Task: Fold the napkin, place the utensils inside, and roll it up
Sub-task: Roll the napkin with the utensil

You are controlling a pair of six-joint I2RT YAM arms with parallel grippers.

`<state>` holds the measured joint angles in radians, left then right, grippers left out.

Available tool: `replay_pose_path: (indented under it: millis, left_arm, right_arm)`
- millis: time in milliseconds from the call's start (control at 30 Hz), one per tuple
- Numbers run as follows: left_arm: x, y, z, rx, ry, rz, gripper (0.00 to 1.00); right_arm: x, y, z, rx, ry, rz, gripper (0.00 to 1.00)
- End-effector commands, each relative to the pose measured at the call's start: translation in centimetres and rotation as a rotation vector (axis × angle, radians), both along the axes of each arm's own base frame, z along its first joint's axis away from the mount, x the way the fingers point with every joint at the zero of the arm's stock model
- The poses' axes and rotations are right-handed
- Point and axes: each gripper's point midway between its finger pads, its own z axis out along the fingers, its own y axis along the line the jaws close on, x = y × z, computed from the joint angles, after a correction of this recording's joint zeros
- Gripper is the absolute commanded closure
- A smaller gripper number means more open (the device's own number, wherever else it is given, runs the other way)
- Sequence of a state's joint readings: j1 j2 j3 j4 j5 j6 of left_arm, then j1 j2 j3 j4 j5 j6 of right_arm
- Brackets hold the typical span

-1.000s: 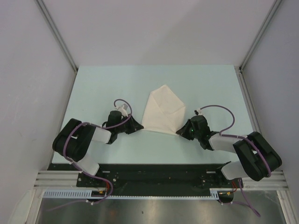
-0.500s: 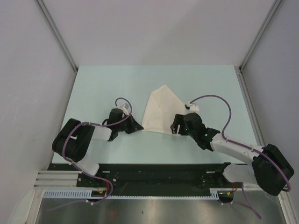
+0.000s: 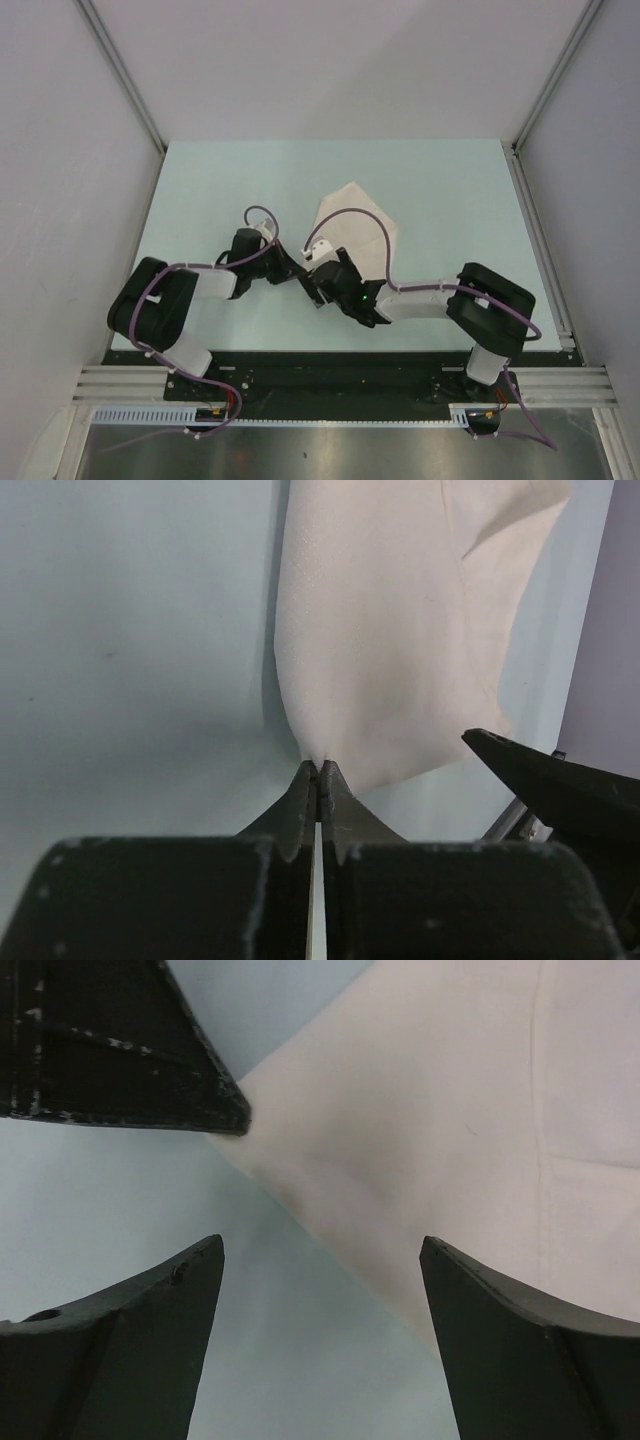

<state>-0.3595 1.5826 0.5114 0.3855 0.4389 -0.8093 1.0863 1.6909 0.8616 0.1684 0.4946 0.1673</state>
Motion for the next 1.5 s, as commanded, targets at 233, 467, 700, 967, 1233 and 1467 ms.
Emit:
replay_pose_path:
  millis: [233, 467, 700, 967, 1233, 1467]
  left_arm:
    - [1.3, -0.3, 3.2, -0.076, -0.047, 0.002, 1.0]
    - [1.3, -0.2, 3.1, -0.082, -0.041, 0.001, 1.0]
    - [1.4, 0.0, 3.1, -0.084, -0.038, 0.006, 1.0]
    - [1.7, 0.3, 3.3, -0.087, -0.044, 0.015, 1.0]
    - [1.9, 0.5, 3.4, -0.09, -0.046, 0.022, 1.0]
    - [2.0, 0.7, 3.4, -0.089, -0.046, 0.028, 1.0]
  right_arm:
    - [1.6, 5.3, 0.8, -0.084, -0.232, 0.055, 0.14]
    - [2.9, 4.6, -0.7, -0.179, -0.29, -0.06, 0.15]
    - [3.4, 1.3, -1.9, -0.276, -0.293, -0.182, 0.16]
    - [2.6, -2.6, -2.6, -0.318, -0.26, -0.241, 0.2]
    - [1.6, -3.5, -3.1, -0.366, -0.276, -0.245, 0.29]
    - [1.4, -4.1, -3.9, -0.401, -0.28, -0.244, 0.46]
